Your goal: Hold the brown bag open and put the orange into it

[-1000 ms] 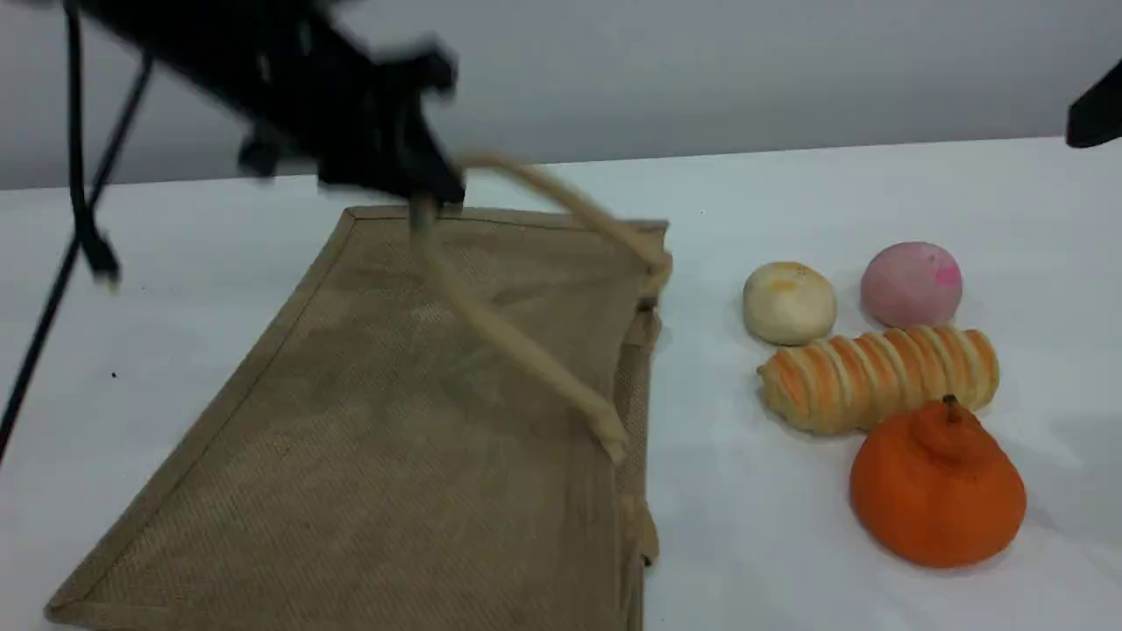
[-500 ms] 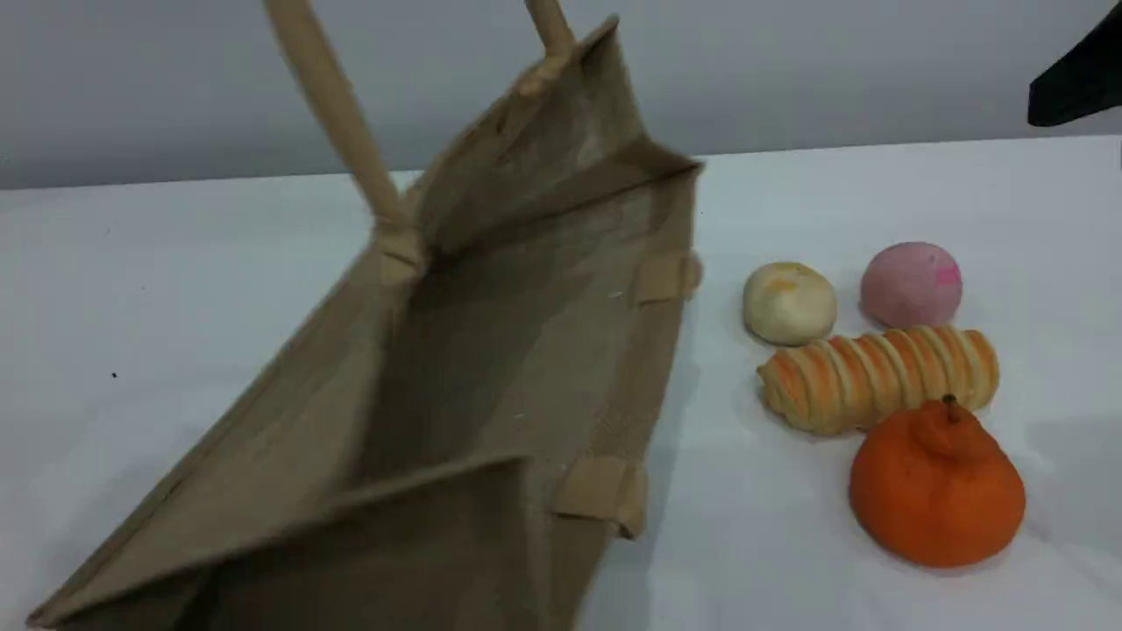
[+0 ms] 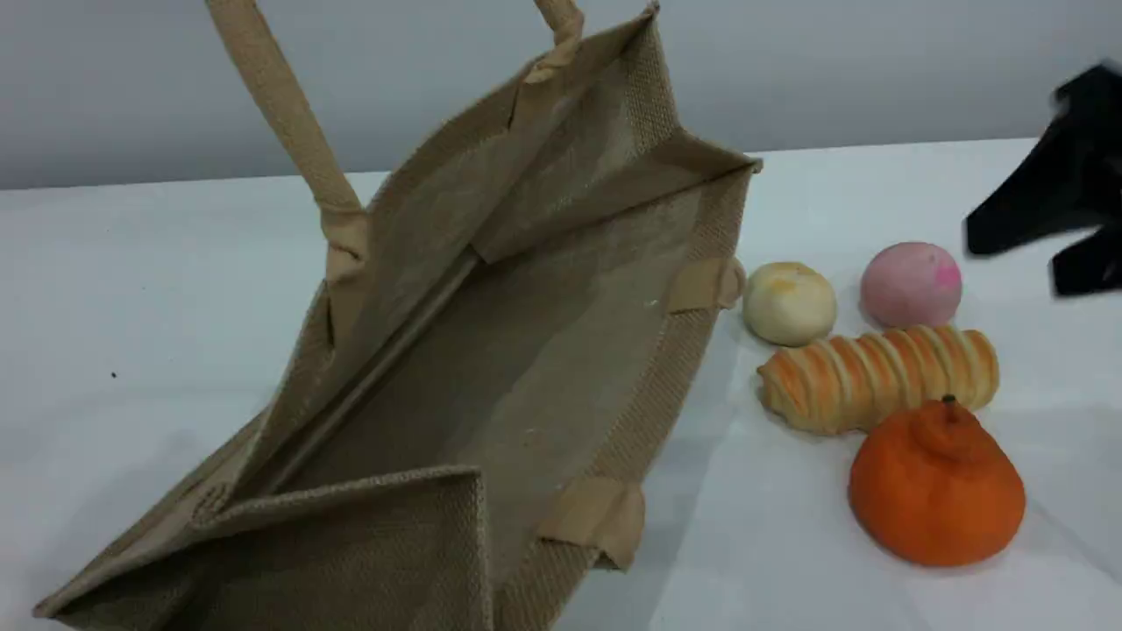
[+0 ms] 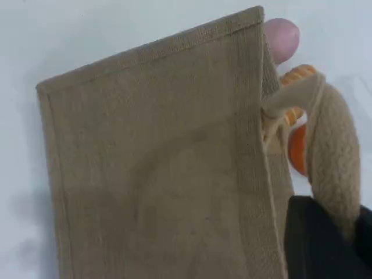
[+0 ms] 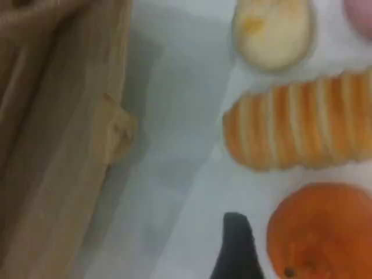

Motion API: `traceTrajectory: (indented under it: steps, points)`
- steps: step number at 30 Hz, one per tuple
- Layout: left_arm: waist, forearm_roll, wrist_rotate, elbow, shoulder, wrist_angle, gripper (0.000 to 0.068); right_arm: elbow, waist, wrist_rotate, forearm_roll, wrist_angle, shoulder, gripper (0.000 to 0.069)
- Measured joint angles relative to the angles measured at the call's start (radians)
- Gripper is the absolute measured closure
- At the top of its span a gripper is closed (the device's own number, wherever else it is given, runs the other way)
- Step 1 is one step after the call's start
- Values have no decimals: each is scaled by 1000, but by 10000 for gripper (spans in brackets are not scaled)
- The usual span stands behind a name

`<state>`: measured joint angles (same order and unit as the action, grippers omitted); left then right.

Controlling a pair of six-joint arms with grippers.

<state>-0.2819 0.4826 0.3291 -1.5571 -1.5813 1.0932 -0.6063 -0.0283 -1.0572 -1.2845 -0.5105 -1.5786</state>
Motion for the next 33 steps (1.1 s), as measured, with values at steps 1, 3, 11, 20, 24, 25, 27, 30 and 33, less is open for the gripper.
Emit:
traceTrajectory:
  steps: [1, 3, 11, 20, 24, 25, 27, 30, 33]
  points:
    - [0, -2, 0, 0, 0, 0, 602, 0, 20, 0, 0, 8, -14, 245]
    - [0, -9, -2, 0, 0, 0, 602, 0, 63, -2, 0, 39, -35, 245]
    - [0, -11, -4, 0, -1, -1, 602, 0, 208, -1, 2, 222, -71, 245]
    - [0, -11, -5, 0, -1, 0, 602, 0, 208, 0, 14, 267, -154, 245]
    - [0, -11, -6, 0, -1, 0, 602, 0, 208, 1, 19, 267, -209, 245]
    - [0, -11, -6, 0, -1, 0, 602, 0, 208, 1, 19, 267, -223, 245]
    - [0, -11, -6, 0, -1, 0, 602, 0, 208, 1, 19, 275, -252, 245]
    - [0, -11, -6, 0, -1, 0, 602, 0, 207, -2, 19, 286, -281, 246]
    - [0, -11, -6, 0, -1, 0, 602, 0, 207, -28, 19, 285, -288, 282]
